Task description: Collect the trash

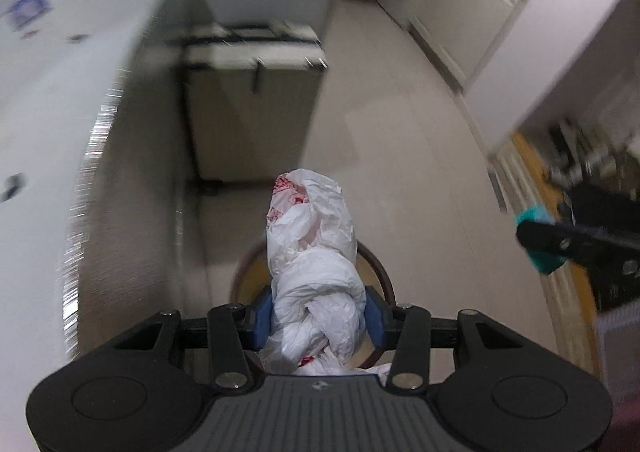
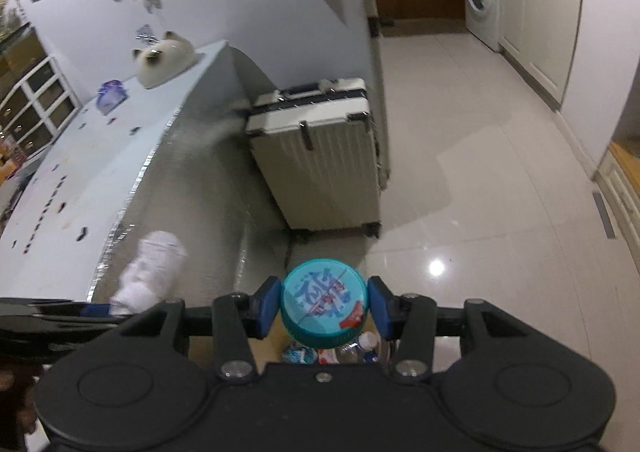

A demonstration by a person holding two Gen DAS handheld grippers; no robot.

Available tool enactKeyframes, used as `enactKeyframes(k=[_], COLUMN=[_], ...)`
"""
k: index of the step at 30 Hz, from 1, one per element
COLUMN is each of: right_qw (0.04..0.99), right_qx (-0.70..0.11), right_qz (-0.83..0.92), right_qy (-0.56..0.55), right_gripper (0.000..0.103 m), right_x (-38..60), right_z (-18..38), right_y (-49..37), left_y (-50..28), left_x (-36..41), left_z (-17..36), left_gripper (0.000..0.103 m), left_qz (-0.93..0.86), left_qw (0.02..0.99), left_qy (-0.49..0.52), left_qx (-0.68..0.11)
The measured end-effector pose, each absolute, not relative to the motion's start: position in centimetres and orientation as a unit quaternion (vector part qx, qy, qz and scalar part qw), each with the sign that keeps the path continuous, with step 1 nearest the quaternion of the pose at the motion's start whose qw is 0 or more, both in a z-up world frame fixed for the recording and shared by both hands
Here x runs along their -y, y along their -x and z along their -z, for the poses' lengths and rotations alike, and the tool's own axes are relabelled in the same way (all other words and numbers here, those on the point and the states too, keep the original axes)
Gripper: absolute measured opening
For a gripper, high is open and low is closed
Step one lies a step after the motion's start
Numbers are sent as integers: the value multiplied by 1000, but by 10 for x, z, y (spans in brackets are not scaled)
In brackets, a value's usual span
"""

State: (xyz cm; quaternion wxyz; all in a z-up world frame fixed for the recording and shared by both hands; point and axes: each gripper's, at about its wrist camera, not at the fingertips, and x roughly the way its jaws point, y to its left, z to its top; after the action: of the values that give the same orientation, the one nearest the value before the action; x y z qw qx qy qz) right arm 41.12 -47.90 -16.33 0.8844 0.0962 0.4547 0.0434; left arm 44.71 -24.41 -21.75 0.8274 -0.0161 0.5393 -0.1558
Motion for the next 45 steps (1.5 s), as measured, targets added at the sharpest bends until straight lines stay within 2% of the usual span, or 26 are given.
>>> enactKeyframes(k=[5,8,17,21,23,24,25,37,45], right_qw=[871,862,830,814,810,810,811,805,810], right_qx=[-477,-490,-536,-556,-560,-562,-565,-578,-575], right_qz=[-30,-25,-43,-64,-71,-68,-60,-54,-42], right_qy=[-117,-126,-148,-156,-156,-151,-142,-121,-111], right_gripper=[48,48,48,49,59,76,88,103,103], right_x=[490,492,486,475,470,468,466,470,475], right_z=[187,204,259,282,294,298,301,299,292], right_y=[-421,-428,-455,-471,-478,-480,-481,-463,-455], left_y=[-485,-504,-505,-500,-499,-498,-497,-492,-485], left_x=[278,286,253,238,233,232,231,234,231], left_z=[265,290,318,322,324,325,327,327,313], left_gripper=[50,84,92,103,103,103,103,103,103], left_qz=[212,198,160,144,138,136,133,130,125], left_qw=[796,787,770,768,766,764,762,764,773], left_qy=[-41,-65,-53,-36,-27,-23,-22,-14,-9], left_qx=[-565,-580,-615,-623,-628,-631,-633,-631,-621])
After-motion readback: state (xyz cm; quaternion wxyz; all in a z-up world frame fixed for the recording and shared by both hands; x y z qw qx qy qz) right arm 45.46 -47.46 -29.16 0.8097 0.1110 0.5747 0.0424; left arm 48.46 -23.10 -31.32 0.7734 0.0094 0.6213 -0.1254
